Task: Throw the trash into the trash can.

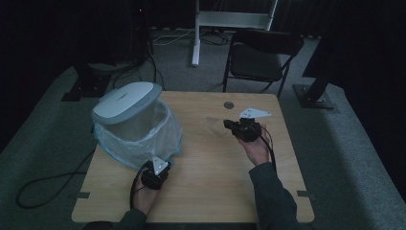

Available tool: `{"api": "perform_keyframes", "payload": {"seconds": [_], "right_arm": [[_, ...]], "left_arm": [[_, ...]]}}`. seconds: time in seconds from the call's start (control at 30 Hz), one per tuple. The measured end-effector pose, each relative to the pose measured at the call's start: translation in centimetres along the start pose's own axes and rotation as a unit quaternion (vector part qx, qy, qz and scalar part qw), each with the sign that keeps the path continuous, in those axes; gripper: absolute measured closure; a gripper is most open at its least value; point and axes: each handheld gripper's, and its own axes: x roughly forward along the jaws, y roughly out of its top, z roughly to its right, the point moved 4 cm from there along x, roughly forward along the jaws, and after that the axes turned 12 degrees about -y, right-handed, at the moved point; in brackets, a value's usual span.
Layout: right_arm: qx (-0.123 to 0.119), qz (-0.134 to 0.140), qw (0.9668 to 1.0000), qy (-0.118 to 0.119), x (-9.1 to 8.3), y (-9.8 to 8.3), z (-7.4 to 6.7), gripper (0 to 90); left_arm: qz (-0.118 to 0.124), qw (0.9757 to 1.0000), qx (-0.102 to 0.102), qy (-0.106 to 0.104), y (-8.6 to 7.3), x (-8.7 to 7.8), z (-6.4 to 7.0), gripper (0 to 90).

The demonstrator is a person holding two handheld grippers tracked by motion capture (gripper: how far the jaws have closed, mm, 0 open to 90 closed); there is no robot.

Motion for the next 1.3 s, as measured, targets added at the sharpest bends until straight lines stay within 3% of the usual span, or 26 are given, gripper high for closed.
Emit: {"api": "perform_keyframes", "payload": {"seconds": [0.27, 0.33, 0.67, 0.8, 1.3], "right_arm": [[-0.011, 0.023, 0.9996, 0.011, -1.0, 1.6, -0.7, 87.0], [-0.014, 0.029, 0.9994, 0.015, -1.2, 2.0, -0.9, 87.0], [-0.025, 0.055, 0.9977, 0.032, -2.1, 3.9, -1.9, 87.1], [-0.024, 0.074, 0.9957, 0.050, -2.5, 5.1, -2.5, 87.0], [-0.037, 0.108, 0.9903, 0.078, -3.1, 8.0, -4.4, 87.1]], "left_arm": [[-0.003, 1.0000, 0.006, 0.000, 0.0, 0.0, -0.1, 90.0], [0.004, 1.0000, -0.005, 0.001, 0.0, 0.0, 0.1, 90.0], [0.004, 1.0000, -0.007, 0.001, 0.0, 0.0, 0.1, 90.0], [0.001, 1.0000, -0.002, 0.001, 0.0, 0.0, 0.0, 90.0], [0.001, 1.0000, 0.000, 0.001, 0.0, 0.0, 0.0, 90.0]]}}
